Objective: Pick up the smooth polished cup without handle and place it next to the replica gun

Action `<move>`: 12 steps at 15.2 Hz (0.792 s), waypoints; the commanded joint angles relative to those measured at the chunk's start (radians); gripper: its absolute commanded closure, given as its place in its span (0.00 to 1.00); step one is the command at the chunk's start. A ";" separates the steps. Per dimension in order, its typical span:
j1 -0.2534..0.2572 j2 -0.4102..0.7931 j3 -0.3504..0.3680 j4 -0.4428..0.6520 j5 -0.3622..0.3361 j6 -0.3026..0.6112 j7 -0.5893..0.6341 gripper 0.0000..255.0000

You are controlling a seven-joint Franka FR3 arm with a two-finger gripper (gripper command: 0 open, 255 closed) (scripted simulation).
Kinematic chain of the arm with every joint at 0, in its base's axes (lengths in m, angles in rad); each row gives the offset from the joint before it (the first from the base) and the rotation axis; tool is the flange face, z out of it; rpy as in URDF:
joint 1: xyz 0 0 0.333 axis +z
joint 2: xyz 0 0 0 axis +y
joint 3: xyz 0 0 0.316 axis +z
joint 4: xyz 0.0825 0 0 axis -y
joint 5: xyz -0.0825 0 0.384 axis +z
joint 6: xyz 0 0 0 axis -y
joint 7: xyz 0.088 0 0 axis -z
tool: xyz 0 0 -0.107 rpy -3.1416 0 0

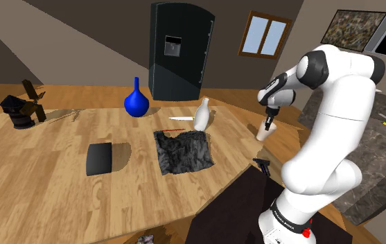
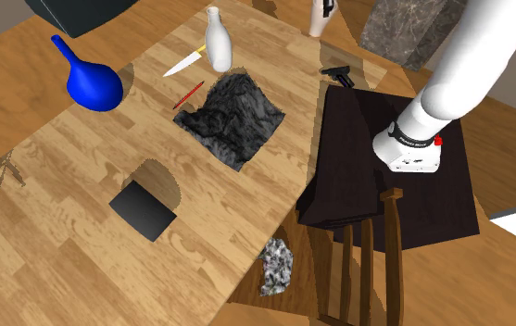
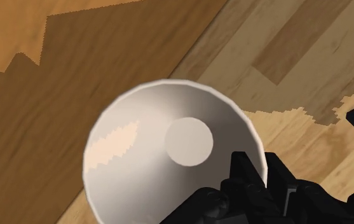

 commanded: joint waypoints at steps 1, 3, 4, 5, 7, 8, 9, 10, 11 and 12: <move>-0.002 0.016 0.003 -0.008 0.005 0.024 0.000 1.00; -0.006 0.036 0.007 -0.011 0.013 0.047 -0.002 1.00; -0.008 0.047 0.009 -0.013 0.016 0.058 -0.002 1.00; -0.010 0.057 0.011 -0.015 0.020 0.070 -0.003 1.00; -0.014 0.078 0.016 -0.017 0.027 0.092 -0.005 1.00; -0.016 0.089 0.018 -0.018 0.031 0.103 -0.006 1.00; -0.018 0.099 0.021 -0.018 0.035 0.114 -0.007 1.00; -0.018 0.099 0.021 -0.018 0.035 0.114 -0.007 1.00; -0.018 0.099 0.021 -0.018 0.035 0.114 -0.007 1.00; -0.018 0.099 0.021 -0.018 0.035 0.114 -0.007 1.00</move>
